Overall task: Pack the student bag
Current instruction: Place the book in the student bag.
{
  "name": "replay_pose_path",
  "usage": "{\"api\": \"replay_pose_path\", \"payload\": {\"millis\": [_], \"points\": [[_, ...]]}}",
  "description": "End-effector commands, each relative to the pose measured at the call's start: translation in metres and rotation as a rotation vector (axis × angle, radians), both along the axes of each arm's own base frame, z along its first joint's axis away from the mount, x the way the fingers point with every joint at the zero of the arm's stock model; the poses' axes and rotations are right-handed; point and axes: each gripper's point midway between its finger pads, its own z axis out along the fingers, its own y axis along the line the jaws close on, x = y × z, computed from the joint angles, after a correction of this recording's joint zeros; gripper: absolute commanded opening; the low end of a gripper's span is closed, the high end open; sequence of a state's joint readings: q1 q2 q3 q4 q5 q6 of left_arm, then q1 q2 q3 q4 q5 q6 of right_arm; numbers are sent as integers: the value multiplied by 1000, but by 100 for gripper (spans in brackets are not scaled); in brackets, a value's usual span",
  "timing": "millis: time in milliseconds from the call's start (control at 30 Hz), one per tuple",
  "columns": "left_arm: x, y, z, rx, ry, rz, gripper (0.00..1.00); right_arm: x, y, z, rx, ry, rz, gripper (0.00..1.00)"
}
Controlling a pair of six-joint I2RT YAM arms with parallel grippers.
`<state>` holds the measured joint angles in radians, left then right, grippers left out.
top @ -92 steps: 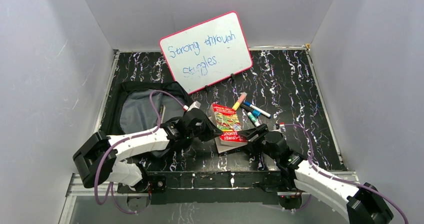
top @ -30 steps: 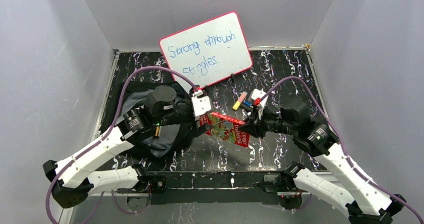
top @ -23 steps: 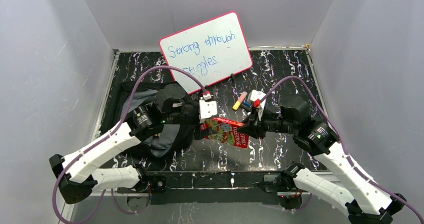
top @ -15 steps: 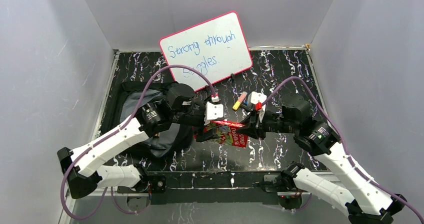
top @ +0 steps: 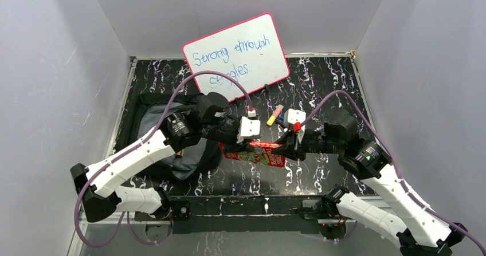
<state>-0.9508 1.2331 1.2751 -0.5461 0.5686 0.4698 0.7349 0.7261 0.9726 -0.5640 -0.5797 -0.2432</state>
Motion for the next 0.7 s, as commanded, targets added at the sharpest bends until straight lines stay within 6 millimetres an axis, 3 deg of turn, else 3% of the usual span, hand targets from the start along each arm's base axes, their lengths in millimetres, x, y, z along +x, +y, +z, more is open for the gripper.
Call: {"api": "replay_pose_path", "payload": {"millis": [0,133,233,300,433,533,667], "points": [[7,3,6,9,-35,27,0,12,-3,60,149,-131,-87,31],[42,9,9,-18,-157,209,0,28,-18,81,258,-60,-300,61],[85,24,34,-140,-329,469,0,43,-34,95,406,57,-501,69],[98,36,53,-223,-480,534,0,58,-50,96,536,217,-690,76],[102,49,85,-397,-732,546,0,69,-66,80,737,620,-931,78],[93,43,88,-405,-854,435,0,68,-61,68,854,900,-976,79],[84,37,83,-370,-1010,292,0,70,-53,58,956,1144,-987,80]]}}
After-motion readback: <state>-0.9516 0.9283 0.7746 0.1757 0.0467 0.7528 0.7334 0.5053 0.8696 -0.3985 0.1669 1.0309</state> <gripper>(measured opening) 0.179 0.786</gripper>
